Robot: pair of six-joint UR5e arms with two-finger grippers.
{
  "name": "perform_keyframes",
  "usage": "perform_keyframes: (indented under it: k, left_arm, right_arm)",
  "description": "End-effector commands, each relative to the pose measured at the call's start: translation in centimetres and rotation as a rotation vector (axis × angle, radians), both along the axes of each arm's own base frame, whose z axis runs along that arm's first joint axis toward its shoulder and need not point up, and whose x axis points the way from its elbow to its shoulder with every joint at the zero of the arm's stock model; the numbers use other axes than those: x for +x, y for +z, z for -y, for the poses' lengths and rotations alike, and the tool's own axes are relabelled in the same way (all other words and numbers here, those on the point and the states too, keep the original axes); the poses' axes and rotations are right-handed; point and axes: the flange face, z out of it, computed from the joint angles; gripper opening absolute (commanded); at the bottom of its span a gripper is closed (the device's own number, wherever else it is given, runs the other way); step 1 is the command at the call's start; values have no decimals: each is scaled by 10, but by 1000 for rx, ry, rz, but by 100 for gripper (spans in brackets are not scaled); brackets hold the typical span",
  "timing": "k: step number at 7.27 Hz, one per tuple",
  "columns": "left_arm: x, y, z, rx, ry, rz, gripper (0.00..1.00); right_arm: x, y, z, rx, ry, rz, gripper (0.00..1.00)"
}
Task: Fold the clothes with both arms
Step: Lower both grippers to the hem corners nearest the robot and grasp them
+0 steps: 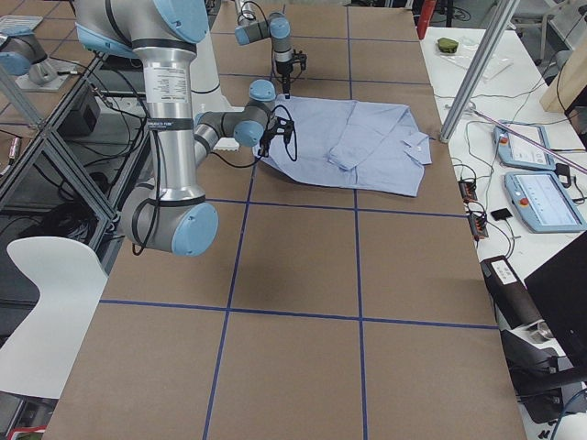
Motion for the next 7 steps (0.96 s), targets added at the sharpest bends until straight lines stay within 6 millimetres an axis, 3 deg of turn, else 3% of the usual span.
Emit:
perform_keyframes:
  k: [1, 7]
  left_arm:
    - [2, 4, -2, 3, 12, 10, 73]
    - [4, 5, -5, -9, 22, 6, 60]
  right_arm:
    - [1, -1, 1, 0, 3, 1, 0]
    - [5, -4, 3, 2, 9, 9, 0]
